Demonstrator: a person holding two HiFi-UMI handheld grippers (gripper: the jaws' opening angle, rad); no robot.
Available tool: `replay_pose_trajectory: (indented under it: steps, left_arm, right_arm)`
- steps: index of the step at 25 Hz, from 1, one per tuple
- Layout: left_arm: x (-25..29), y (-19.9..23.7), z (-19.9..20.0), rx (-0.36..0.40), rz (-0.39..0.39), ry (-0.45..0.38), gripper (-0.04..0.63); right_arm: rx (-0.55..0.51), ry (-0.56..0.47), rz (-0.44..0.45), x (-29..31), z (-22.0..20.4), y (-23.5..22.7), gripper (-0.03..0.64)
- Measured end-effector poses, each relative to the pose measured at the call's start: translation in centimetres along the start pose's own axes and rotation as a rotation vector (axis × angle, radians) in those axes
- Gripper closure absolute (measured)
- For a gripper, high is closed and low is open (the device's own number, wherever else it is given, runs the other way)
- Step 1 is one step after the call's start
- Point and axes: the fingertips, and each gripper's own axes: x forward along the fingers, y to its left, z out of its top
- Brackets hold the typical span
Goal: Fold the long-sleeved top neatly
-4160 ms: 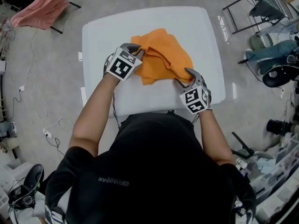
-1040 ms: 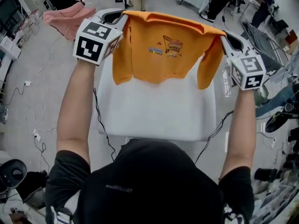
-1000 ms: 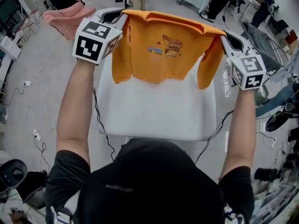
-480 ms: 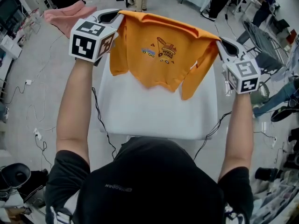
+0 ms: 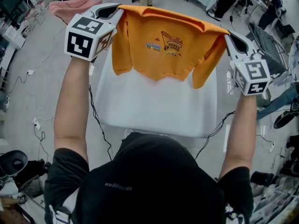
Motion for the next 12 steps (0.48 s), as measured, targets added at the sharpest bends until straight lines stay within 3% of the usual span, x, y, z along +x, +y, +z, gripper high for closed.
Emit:
replay_pose_trajectory:
  steps: [12]
  left_arm:
    - [-3.6,-4.3,-1.8,-0.074,0.055,0.034,0.578]
  right_arm:
    - [-0.004,-0.042,0.081,-3.1,-0.4,1.7,0.595]
